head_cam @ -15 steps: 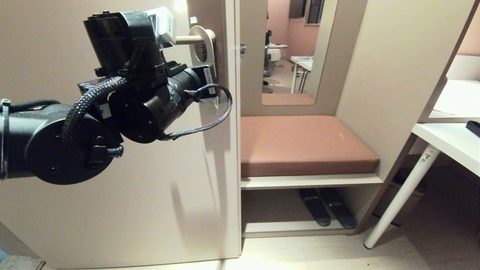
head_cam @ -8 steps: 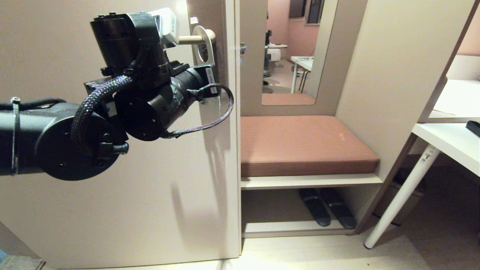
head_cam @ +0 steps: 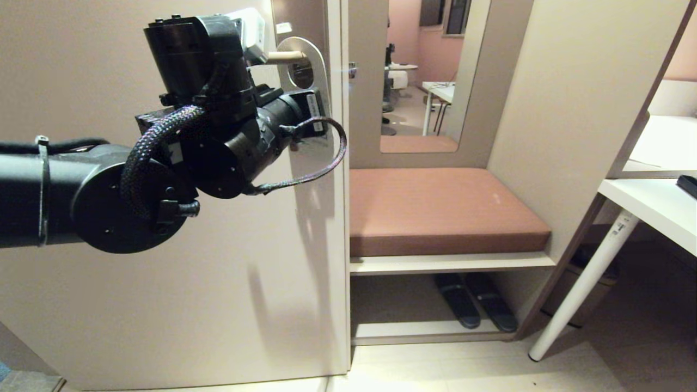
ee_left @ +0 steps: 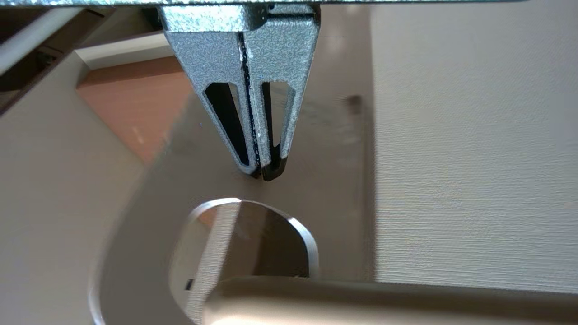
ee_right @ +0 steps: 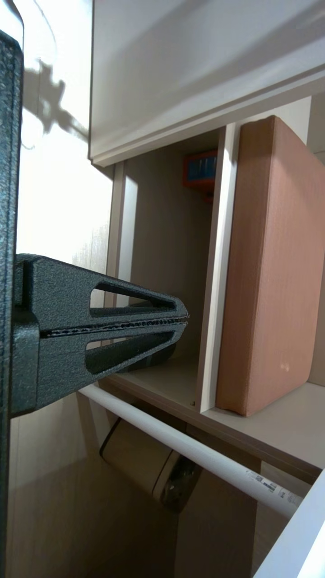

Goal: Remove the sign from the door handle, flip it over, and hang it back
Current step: Hang the sign back with the other side facing out

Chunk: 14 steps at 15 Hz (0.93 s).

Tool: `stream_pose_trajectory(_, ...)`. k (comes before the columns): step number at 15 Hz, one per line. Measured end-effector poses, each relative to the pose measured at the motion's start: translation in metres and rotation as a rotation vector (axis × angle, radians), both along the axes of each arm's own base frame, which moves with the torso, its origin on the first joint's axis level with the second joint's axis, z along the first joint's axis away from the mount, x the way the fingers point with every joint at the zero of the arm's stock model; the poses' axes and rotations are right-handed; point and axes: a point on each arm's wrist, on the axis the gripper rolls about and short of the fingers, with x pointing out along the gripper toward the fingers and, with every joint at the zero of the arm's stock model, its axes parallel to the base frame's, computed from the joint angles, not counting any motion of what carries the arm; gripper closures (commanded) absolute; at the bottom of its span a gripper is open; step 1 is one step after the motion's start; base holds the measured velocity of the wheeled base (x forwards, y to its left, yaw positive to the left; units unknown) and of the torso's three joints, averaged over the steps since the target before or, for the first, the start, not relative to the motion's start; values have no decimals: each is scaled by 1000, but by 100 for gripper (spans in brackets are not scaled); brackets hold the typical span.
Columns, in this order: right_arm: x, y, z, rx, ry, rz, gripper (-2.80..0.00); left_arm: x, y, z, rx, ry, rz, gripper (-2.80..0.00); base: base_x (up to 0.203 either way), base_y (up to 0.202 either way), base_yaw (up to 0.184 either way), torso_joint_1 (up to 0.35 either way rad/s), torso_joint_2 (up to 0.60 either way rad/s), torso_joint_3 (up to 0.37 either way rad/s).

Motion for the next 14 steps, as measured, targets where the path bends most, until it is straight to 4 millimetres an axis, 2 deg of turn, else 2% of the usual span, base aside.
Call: stream_pose_trajectory(14,0,0,0,1,0,0,0,2,-4,-4,13,8,-14,0,0,0,0,0,0,0)
